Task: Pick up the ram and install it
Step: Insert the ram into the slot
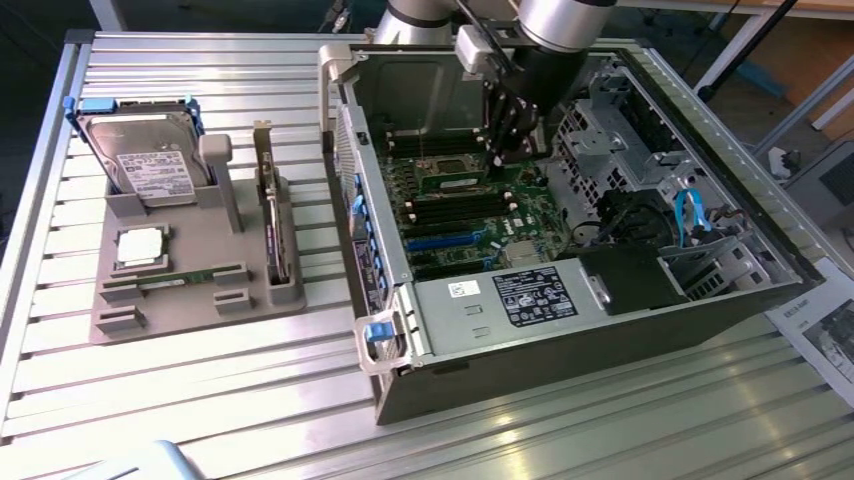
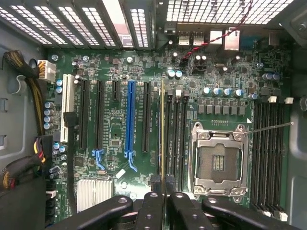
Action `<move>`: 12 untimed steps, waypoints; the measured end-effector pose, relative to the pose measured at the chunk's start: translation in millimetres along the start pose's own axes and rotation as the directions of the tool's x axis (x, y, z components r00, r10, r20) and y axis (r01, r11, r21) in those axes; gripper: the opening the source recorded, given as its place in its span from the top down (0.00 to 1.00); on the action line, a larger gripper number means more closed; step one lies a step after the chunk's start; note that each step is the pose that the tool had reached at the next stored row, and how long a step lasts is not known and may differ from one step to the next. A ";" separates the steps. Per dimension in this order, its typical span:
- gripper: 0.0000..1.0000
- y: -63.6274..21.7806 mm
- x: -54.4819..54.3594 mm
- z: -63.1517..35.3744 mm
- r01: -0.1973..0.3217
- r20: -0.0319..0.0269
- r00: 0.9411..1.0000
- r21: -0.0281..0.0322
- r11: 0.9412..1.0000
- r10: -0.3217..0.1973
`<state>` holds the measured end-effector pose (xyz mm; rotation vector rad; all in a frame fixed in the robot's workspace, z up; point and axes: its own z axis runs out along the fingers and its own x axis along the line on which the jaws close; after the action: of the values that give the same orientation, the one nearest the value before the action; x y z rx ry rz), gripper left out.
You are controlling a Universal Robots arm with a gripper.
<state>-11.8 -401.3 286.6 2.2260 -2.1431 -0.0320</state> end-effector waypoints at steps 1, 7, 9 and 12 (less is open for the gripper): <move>0.88 -0.4 0.0 1.0 -0.009 0.000 1.000 0.000 1.000 0.009; 0.88 -1.0 0.0 3.8 -0.039 0.002 0.999 -0.001 0.999 0.039; 0.88 -1.0 0.0 4.1 -0.039 0.003 0.999 -0.001 0.999 0.039; 0.88 -2.9 0.0 5.8 -0.039 0.010 0.999 -0.001 0.999 0.039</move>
<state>-9.2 -401.3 280.7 2.1879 -2.1907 -0.0428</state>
